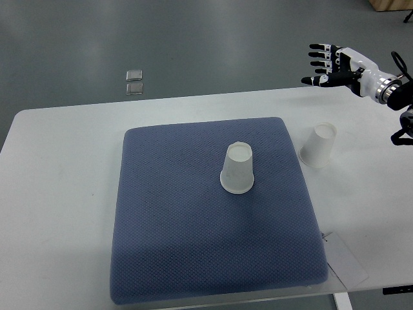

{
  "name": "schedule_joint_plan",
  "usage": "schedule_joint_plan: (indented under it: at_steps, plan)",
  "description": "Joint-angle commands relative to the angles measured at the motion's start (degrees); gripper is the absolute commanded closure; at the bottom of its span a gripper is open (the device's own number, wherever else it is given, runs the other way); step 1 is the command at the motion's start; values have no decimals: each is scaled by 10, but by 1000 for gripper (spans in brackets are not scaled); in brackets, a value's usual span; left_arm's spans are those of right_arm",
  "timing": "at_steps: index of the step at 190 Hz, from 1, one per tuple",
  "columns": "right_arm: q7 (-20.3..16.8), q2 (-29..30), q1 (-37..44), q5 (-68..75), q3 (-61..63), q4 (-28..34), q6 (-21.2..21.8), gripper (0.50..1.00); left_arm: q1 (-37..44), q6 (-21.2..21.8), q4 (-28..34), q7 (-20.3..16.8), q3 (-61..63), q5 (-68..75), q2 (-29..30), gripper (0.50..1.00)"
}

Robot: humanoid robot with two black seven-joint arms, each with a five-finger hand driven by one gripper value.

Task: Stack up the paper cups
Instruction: 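Reach the right hand toward the white paper cup beside the pad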

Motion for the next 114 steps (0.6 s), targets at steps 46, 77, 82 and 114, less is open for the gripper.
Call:
schedule_joint_plan:
  at_steps: [46,77,82,114]
  plan:
    - [14,-93,57,-264,-73,92,98,591,0,0,0,0,0,0,0,500]
    - [29,-108,89,-351,-160,117,94,591,0,0,0,0,0,0,0,500]
    - [32,-108,92,-360,-176,117,93,591,0,0,0,0,0,0,0,500]
    - [32,-100,101,-402,-234,116,83,591,0,0,0,0,0,0,0,500]
